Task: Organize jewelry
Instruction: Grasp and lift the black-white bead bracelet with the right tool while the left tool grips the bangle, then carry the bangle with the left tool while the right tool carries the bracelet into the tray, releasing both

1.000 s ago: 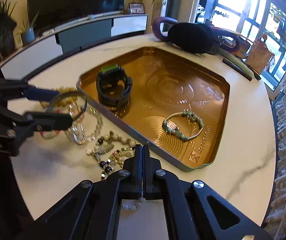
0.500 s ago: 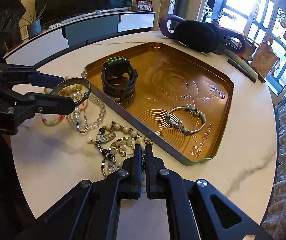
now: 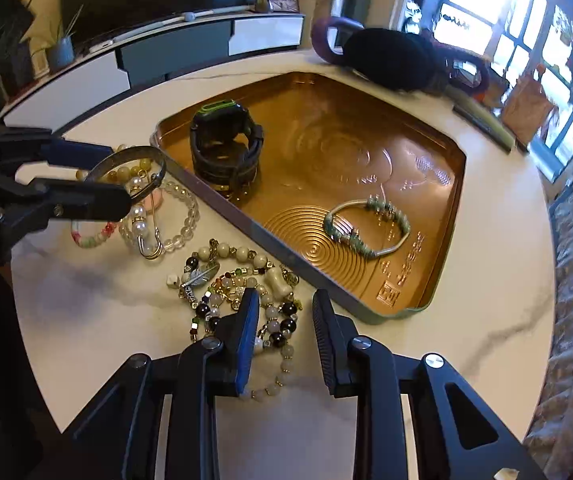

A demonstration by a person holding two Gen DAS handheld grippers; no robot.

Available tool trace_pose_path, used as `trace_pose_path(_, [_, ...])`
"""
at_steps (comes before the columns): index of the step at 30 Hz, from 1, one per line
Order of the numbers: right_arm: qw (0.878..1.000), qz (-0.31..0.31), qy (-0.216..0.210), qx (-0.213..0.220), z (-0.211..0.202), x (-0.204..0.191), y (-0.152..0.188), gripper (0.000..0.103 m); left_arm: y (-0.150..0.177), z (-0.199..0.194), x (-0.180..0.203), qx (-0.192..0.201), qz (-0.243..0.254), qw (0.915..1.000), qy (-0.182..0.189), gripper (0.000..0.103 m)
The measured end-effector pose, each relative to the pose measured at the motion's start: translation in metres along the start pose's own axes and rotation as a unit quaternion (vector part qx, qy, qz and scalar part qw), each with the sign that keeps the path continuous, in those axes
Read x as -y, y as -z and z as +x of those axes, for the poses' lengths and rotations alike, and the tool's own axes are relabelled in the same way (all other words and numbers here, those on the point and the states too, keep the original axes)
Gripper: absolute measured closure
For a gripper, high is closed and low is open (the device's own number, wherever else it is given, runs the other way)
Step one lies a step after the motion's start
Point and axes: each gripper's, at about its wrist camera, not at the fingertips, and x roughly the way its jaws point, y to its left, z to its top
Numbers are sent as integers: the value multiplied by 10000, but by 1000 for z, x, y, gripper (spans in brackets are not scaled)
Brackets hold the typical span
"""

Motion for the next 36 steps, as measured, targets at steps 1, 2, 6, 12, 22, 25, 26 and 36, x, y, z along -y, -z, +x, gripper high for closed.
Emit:
trace_pose_path(1, [9999,85,-139,-21,0,3,-1,91,0,0,1,6,16,10000,-6,40])
trace_pose_path(2, [9998,130,-127,4,-1,4,-1,92,0,0,1,1,31,10000,-5,40])
trace_pose_path(6, [9996,162,-53,238,-10,4,-4,96,0,0,2,-21,49,10000,-2,40])
trace_pose_path(12, [9982,341,-141,481,-27,8,-8,96,0,-2,1,22,13,10000,-20,40])
trace_pose_path(22, [9937,483,-75,1010,-61,0,-6,96,-7,-16,3,348,137,9992,-170,40])
trace_pose_path(25, [9903,601,-60,1251,-75,3,-9,96,-11,-22,5,475,138,9986,-183,40])
trace_pose_path(26, [9891,647,-51,1321,-79,5,-10,96,-12,-25,6,508,141,9984,-185,40])
trace_pose_path(36, [9807,704,65,1823,-107,9,-29,96,-33,-43,24,917,434,9943,-328,40])
